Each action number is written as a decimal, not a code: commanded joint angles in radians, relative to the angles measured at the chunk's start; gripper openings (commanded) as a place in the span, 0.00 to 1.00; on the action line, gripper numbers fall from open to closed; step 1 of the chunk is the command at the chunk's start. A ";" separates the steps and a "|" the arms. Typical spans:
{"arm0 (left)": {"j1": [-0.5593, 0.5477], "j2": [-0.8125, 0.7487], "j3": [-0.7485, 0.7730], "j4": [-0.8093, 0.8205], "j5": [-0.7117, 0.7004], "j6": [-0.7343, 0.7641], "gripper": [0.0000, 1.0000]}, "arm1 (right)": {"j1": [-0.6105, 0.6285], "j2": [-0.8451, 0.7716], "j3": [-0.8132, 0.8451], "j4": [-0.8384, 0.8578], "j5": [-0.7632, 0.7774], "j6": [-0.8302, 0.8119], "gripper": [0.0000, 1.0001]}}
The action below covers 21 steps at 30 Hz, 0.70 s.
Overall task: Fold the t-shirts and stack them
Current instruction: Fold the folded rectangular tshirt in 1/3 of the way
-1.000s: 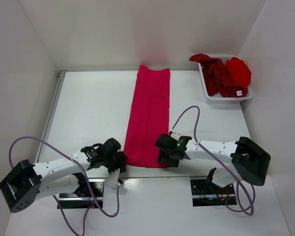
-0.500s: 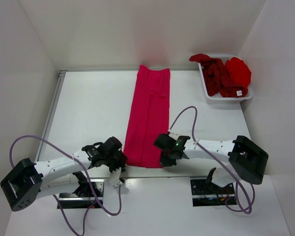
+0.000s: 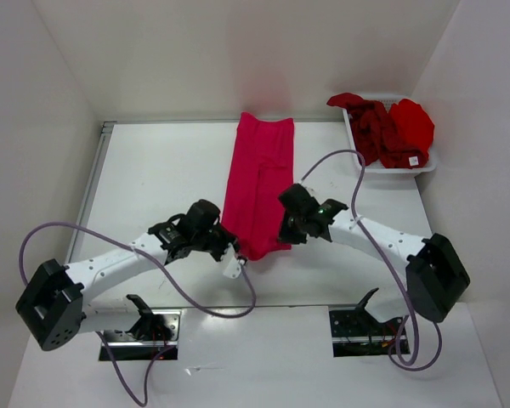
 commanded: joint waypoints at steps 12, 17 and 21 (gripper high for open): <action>0.245 0.234 0.199 0.267 0.025 -0.243 0.04 | -0.242 0.291 0.347 0.057 -0.043 -0.333 0.00; 0.292 0.340 0.257 0.324 0.025 -0.266 0.04 | -0.299 0.370 0.435 0.057 -0.076 -0.377 0.00; 0.301 0.397 0.308 0.345 0.038 -0.278 0.04 | -0.320 0.468 0.522 0.047 -0.089 -0.411 0.00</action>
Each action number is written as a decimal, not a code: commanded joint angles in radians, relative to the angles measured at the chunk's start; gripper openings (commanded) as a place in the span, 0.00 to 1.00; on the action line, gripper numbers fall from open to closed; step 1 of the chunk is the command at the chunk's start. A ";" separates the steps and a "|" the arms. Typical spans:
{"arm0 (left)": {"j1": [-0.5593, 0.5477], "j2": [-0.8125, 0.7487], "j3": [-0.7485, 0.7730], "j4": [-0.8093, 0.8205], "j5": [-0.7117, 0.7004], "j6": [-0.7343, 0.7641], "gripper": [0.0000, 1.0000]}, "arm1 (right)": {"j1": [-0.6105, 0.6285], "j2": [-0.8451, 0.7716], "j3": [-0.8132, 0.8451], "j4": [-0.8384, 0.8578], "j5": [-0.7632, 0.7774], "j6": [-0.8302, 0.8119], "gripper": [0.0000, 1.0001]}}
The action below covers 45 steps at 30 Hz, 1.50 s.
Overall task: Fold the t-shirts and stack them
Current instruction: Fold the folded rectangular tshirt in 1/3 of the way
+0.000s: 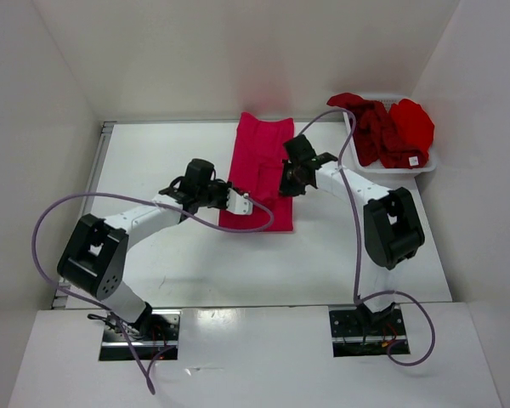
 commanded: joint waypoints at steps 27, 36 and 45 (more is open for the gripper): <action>0.044 0.198 0.084 0.284 0.118 -0.054 0.19 | -0.103 0.186 0.189 0.026 -0.103 -0.102 0.05; 0.044 0.236 0.084 0.333 0.060 -0.083 0.67 | -0.141 0.231 0.231 0.017 -0.103 -0.121 0.62; 0.113 0.117 0.278 0.274 -0.129 -0.437 0.89 | -0.161 0.073 0.200 0.008 -0.097 -0.153 0.62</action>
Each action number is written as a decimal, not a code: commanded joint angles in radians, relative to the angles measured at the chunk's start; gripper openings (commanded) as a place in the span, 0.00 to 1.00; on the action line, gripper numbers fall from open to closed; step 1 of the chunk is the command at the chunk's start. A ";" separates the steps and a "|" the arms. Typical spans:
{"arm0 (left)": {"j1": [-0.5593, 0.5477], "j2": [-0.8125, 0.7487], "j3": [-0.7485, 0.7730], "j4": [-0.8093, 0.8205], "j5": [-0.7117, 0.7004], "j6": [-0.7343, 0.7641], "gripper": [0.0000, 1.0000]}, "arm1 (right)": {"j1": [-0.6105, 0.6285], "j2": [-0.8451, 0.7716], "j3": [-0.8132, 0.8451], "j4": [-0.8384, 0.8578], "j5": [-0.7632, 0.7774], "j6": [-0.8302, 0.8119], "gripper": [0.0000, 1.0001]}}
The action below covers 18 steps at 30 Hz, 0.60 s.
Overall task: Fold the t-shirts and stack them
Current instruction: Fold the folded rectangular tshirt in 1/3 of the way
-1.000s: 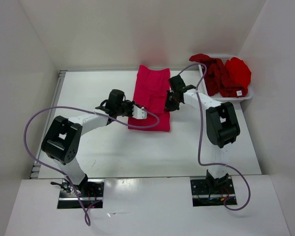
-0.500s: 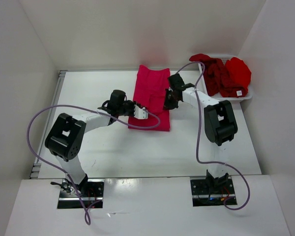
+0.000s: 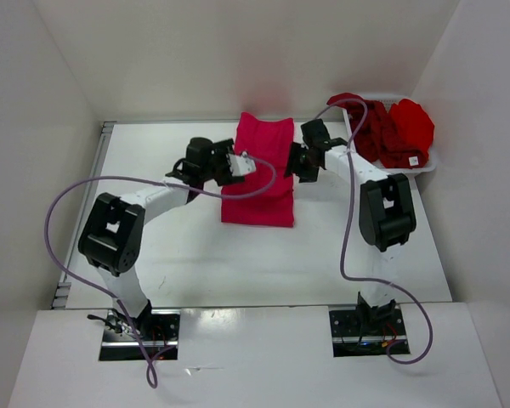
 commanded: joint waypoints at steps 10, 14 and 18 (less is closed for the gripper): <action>0.204 -0.372 -0.065 -0.433 -0.025 -0.444 0.89 | 0.319 -0.163 -0.136 -0.054 0.068 -0.087 0.10; 0.244 -0.455 -0.136 -0.442 0.010 -0.539 0.89 | 0.342 -0.088 -0.088 -0.044 0.054 -0.047 0.03; 0.253 -0.467 -0.156 -0.433 0.010 -0.561 0.89 | 0.342 -0.003 -0.012 -0.044 0.063 -0.047 0.01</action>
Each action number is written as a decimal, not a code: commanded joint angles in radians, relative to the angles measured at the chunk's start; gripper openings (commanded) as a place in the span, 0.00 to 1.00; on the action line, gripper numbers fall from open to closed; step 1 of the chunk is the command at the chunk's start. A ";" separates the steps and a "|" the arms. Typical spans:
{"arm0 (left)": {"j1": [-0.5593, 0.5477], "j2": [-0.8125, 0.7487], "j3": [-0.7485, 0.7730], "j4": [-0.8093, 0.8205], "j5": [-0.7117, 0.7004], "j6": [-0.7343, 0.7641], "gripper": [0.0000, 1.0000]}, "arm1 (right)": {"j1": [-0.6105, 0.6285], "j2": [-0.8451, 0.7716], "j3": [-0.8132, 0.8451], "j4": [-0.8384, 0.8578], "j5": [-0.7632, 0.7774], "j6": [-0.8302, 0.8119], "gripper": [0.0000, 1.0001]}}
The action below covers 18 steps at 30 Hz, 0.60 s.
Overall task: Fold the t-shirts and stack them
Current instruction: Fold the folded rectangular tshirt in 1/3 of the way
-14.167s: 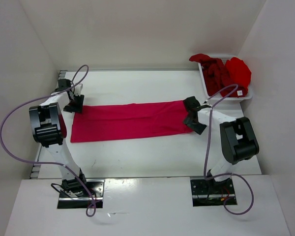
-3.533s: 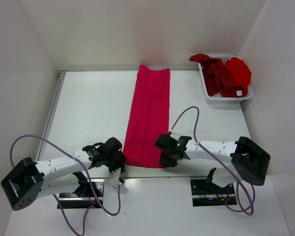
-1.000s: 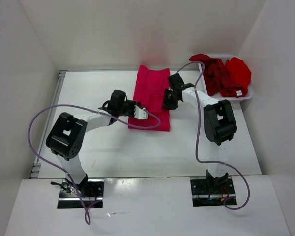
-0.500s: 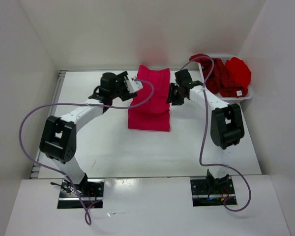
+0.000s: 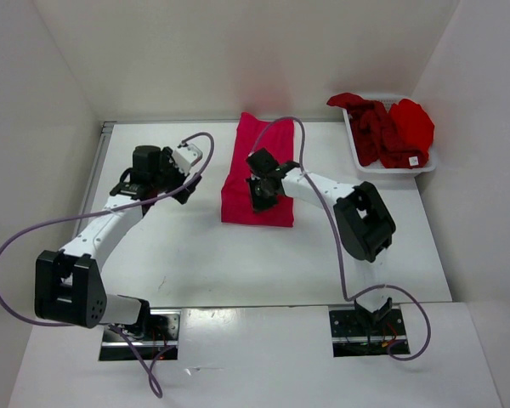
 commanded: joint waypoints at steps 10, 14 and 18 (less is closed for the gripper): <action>0.010 -0.032 -0.034 0.030 0.048 -0.079 0.89 | -0.035 0.183 0.213 -0.030 0.124 -0.013 0.00; 0.019 -0.023 -0.034 0.039 0.048 -0.079 0.89 | -0.047 0.229 0.287 -0.050 0.177 -0.024 0.00; 0.019 -0.003 -0.034 0.050 0.048 -0.079 0.89 | -0.058 0.333 0.438 -0.125 0.258 -0.067 0.00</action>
